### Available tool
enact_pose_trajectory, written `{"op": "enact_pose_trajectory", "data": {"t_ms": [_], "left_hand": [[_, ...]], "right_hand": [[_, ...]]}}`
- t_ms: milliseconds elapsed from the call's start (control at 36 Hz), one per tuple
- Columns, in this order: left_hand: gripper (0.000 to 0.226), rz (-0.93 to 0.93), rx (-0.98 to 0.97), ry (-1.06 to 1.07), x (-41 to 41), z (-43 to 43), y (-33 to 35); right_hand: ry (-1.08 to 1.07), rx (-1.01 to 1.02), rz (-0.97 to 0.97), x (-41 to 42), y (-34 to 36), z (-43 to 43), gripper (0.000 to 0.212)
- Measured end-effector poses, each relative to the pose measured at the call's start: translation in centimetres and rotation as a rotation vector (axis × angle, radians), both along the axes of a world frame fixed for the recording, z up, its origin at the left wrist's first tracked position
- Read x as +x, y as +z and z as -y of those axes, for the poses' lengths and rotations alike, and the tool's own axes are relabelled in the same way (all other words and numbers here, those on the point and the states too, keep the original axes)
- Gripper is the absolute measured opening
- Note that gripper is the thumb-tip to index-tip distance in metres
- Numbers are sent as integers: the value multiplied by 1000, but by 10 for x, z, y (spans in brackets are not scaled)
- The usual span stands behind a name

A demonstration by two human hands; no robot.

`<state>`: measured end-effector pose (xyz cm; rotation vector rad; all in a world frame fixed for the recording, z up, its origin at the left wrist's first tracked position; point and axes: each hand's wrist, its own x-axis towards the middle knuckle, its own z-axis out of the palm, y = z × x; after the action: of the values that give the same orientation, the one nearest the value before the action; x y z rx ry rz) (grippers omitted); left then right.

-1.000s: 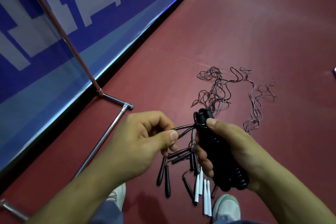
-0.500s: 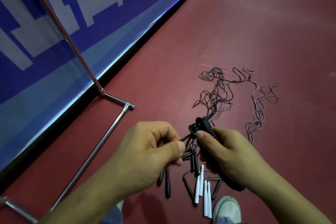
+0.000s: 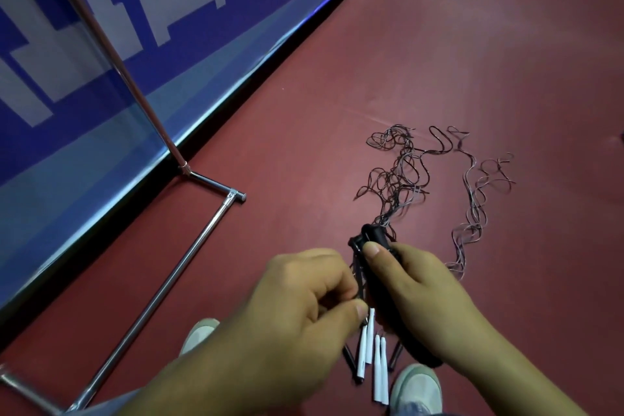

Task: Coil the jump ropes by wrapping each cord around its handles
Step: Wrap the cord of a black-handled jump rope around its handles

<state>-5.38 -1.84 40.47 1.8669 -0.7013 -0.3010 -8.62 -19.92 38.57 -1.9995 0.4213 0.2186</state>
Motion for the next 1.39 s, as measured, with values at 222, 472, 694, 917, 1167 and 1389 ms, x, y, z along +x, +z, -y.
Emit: {"op": "enact_pose_trajectory", "data": {"t_ms": [222,472,694,917,1167,1389], "left_hand": [[7,-242,-73,215,26,-18,11],[8,-391,-388,437,37,-30,48],[11,-193,-195,387,27,-77,134],[11,89,-79,354,-1,-128,231],[13,323,155,345,-34,-202,303],[7,382,364,527,-47,-302,354]], "right_hand": [[-102,481,-69,3,16,1,57],[20,689,93,10,46,-39,36],[191,548,240,8,109,-85,33],[296,417,473,-7,183,-143,47],[544,492,371,-22,235,-207,53],[701,593,318,3,256,-295,19]]}}
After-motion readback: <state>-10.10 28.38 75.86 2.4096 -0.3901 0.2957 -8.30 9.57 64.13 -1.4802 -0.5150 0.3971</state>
